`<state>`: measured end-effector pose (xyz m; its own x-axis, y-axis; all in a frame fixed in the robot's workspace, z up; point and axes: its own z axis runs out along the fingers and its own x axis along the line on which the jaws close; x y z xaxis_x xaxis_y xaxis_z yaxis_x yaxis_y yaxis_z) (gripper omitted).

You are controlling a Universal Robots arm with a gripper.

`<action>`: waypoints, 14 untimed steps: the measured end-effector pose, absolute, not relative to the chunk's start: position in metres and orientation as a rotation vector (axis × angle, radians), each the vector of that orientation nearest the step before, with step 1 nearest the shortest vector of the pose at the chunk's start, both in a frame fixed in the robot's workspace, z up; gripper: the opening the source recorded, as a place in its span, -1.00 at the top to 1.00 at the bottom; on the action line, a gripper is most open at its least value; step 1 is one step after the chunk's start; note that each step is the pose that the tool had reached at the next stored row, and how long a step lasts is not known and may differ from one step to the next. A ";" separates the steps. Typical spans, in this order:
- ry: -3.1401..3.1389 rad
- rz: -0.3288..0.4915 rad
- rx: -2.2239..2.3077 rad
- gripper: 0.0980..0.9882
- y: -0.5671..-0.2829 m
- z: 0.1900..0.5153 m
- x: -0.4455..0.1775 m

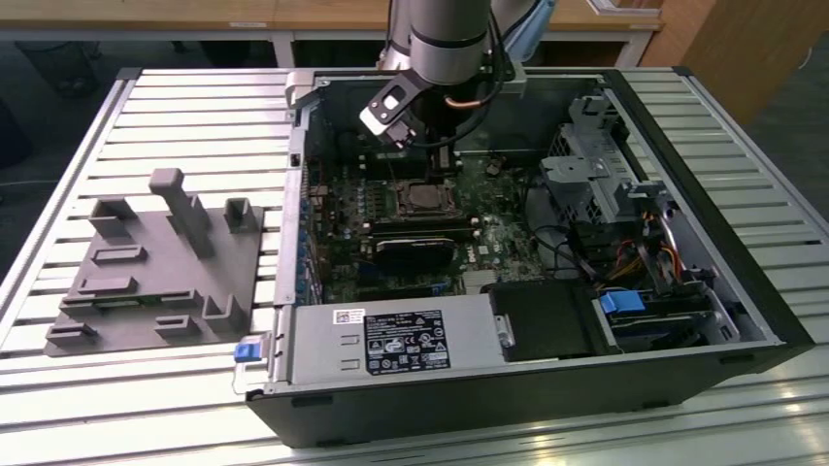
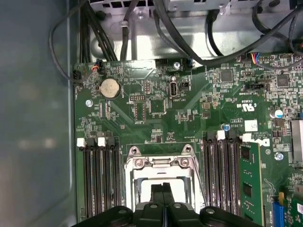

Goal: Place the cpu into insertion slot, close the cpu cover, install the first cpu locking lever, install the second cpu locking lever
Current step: 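Close the cpu cover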

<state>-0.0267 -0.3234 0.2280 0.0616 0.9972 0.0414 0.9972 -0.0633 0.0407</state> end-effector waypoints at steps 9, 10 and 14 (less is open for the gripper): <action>2.149 0.091 2.288 0.98 -0.323 0.228 -0.030; 2.149 0.091 2.288 0.98 -0.323 0.228 -0.030; 2.149 0.091 2.288 0.98 -0.323 0.228 -0.031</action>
